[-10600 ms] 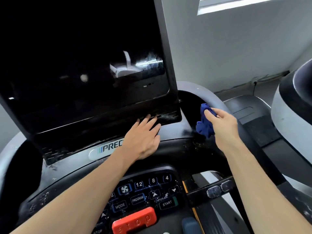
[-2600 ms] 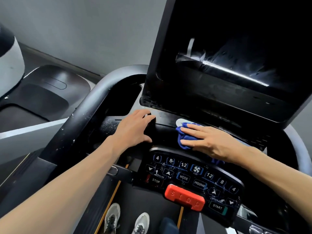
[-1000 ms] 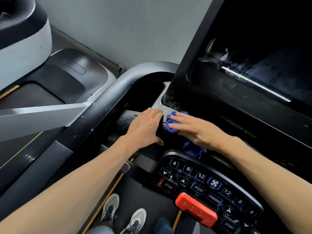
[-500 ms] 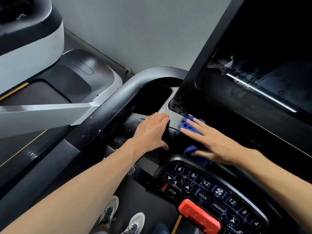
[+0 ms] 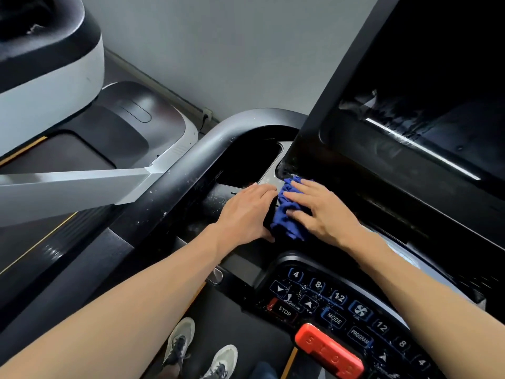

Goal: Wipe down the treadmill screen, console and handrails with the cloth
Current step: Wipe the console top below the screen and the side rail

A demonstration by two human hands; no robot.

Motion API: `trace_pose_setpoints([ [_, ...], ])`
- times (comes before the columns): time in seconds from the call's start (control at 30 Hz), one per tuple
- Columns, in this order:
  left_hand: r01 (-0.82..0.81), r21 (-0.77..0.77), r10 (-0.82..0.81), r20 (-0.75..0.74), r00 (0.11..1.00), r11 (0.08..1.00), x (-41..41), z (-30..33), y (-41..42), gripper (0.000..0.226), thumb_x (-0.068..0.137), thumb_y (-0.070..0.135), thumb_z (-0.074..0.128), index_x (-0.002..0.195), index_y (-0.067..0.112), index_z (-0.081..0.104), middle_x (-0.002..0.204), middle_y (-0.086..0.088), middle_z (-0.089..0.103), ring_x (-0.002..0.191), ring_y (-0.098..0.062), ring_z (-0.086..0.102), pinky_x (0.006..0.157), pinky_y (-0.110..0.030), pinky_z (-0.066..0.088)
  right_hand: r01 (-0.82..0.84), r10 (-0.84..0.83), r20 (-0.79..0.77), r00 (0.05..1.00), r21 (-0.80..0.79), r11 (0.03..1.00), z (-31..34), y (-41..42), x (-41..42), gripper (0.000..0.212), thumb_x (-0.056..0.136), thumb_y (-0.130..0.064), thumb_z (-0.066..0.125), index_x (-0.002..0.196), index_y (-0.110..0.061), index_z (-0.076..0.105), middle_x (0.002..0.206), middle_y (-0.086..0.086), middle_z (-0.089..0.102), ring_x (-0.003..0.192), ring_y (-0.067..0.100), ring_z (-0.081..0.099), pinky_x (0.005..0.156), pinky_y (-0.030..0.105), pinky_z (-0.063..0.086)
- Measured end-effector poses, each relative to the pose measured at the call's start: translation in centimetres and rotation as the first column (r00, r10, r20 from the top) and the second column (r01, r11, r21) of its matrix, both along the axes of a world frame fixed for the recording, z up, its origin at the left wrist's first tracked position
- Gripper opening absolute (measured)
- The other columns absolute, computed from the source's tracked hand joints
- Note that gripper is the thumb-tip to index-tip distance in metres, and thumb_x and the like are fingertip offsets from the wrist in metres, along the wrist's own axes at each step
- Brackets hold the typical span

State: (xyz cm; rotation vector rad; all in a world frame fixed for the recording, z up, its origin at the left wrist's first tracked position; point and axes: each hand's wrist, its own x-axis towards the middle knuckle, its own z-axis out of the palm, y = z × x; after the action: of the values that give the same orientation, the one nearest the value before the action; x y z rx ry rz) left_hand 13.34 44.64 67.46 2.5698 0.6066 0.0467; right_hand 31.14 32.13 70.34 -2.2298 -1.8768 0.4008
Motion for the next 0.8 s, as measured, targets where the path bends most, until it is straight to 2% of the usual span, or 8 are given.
trace_pose_setpoints([
  [0.07, 0.011, -0.002, -0.011, 0.003, 1.0, 1.0, -0.2, 0.0, 0.0, 0.109, 0.061, 0.057, 0.089, 0.15, 0.017, 0.04, 0.154, 0.009, 0.039, 0.143, -0.018, 0.034, 0.116, -0.028, 0.022, 0.092, -0.09, 0.131, 0.987, -0.013, 0.996, 0.4, -0.7, 0.3, 0.05, 0.092, -0.051, 0.053, 0.136, -0.029, 0.061, 0.147, -0.005, 0.052, 0.139, 0.022, 0.042, 0.112, 0.043, 0.039],
  [0.13, 0.019, 0.003, -0.019, 0.004, 1.0, 1.0, -0.2, 0.1, 0.1, 0.109, 0.064, 0.057, 0.088, 0.152, 0.017, 0.037, 0.156, 0.01, 0.036, 0.144, -0.017, 0.03, 0.116, -0.027, 0.022, 0.079, -0.081, 0.192, 0.978, 0.015, 0.997, 0.6, -3.2, -0.4, 0.053, 0.092, -0.051, 0.046, 0.136, -0.026, 0.061, 0.146, -0.002, 0.054, 0.135, 0.025, 0.047, 0.11, 0.044, 0.041],
  [0.3, 0.016, 0.014, -0.017, 0.074, 0.997, 1.0, 0.0, -0.6, 0.5, 0.106, 0.054, 0.063, 0.089, 0.138, 0.011, 0.052, 0.142, 0.001, 0.051, 0.131, -0.02, 0.047, 0.113, -0.037, 0.038, -0.063, 0.066, 0.117, 0.991, -0.033, 0.997, -0.6, -0.4, -1.7, 0.059, 0.094, -0.048, 0.038, 0.144, -0.02, 0.053, 0.154, 0.0, 0.045, 0.144, 0.021, 0.036, 0.118, 0.04, 0.033],
  [0.4, -0.026, 0.065, 0.023, 0.038, 0.999, 0.998, -0.6, -0.8, 1.8, 0.116, 0.049, 0.069, 0.088, 0.139, 0.01, 0.047, 0.146, -0.003, 0.046, 0.138, -0.022, 0.04, 0.118, -0.033, 0.031, 0.065, -0.052, 0.121, 0.991, -0.109, 0.992, -0.5, 2.4, -1.1, 0.052, 0.097, -0.046, 0.049, 0.144, -0.024, 0.052, 0.154, -0.003, 0.044, 0.145, 0.019, 0.034, 0.117, 0.04, 0.033],
  [0.5, -0.014, 0.105, 0.023, -0.084, 0.996, 0.994, -1.5, -0.8, 3.2, 0.124, 0.054, 0.076, 0.082, 0.15, 0.01, 0.038, 0.157, -0.003, 0.038, 0.147, -0.02, 0.031, 0.125, -0.032, 0.009, 0.11, -0.101, 0.274, 0.956, -0.02, 0.994, 0.8, -0.6, -2.6, 0.044, 0.096, -0.037, 0.057, 0.135, -0.018, 0.061, 0.142, 0.003, 0.057, 0.128, 0.027, 0.049, 0.111, 0.038, 0.041],
  [0.57, -0.016, 0.073, 0.025, -0.127, 0.992, 0.997, -1.7, -1.1, 4.0, 0.118, 0.054, 0.077, 0.081, 0.146, 0.013, 0.044, 0.147, -0.002, 0.05, 0.141, -0.018, 0.042, 0.125, -0.033, 0.007, 0.096, -0.086, 0.298, 0.951, -0.02, 0.995, 1.0, -2.0, -4.1, 0.047, 0.093, -0.038, 0.052, 0.133, -0.014, 0.063, 0.137, 0.005, 0.061, 0.122, 0.028, 0.052, 0.108, 0.038, 0.043],
  [0.67, 0.001, 0.098, 0.014, -0.152, 0.988, 0.995, -1.1, -0.9, 4.4, 0.103, 0.046, 0.08, 0.082, 0.124, 0.017, 0.056, 0.12, 0.003, 0.065, 0.121, -0.017, 0.058, 0.123, -0.035, 0.018, 0.039, -0.024, 0.343, 0.939, -0.035, 0.999, 0.0, 1.6, -3.3, 0.055, 0.098, -0.043, 0.036, 0.136, -0.012, 0.059, 0.144, 0.009, 0.055, 0.135, 0.028, 0.047, 0.116, 0.04, 0.035],
  [0.8, 0.032, 0.141, -0.004, -0.198, 0.98, 0.989, -0.7, -0.2, 4.7, 0.093, 0.049, 0.08, 0.081, 0.111, 0.015, 0.057, 0.107, 0.004, 0.066, 0.111, -0.018, 0.062, 0.12, -0.033, 0.024, -0.073, 0.168, 0.547, 0.82, -0.192, 0.979, -1.0, 6.8, -1.8, 0.055, 0.105, -0.035, 0.026, 0.138, 0.0, 0.055, 0.144, 0.017, 0.054, 0.14, 0.029, 0.043, 0.119, 0.042, 0.028],
])
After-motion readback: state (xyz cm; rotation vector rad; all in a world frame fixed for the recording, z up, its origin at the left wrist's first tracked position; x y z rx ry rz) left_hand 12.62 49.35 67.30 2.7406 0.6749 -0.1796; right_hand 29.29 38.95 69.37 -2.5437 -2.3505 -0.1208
